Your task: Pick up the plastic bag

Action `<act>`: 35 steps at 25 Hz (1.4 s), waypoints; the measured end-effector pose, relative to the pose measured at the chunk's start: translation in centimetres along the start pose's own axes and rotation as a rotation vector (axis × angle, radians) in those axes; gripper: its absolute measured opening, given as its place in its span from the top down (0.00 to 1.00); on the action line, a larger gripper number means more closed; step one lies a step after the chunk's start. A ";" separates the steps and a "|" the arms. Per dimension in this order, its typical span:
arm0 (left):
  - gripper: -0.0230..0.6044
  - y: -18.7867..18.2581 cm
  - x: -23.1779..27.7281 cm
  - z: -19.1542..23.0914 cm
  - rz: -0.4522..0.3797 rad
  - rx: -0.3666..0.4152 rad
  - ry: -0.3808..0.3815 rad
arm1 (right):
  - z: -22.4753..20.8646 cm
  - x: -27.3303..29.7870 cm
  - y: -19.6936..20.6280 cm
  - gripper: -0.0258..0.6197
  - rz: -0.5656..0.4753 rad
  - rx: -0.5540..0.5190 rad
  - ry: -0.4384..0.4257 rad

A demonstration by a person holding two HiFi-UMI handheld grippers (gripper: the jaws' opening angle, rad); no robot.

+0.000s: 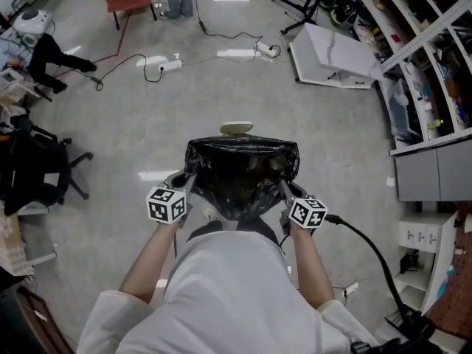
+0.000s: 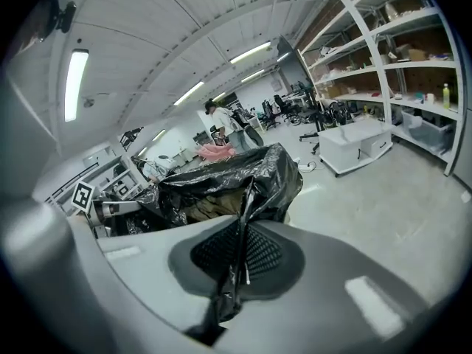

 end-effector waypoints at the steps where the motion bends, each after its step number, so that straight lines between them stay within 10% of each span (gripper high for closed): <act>1: 0.96 -0.1 -0.3 -0.5 -0.007 0.006 0.003 | 0.1 -0.5 -0.1 0.96 -0.007 -0.007 -0.003; 19: 0.95 3.1 -9.2 -8.7 -0.072 0.078 -0.153 | 4.3 -11.5 -0.9 0.96 0.005 -0.301 -0.119; 35: 0.95 5.9 -15.2 -9.9 -0.026 0.135 -0.139 | 8.6 -14.6 4.6 0.96 0.023 -0.310 -0.144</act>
Point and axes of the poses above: the fingertips, and each gripper's own axes: x forward along the fingers, z to its left, y out of its underside, the point moved 2 cm from there along -x, backward along the fingers, and after that the axes turned 14 degrees about -y, right-handed, at the moved point
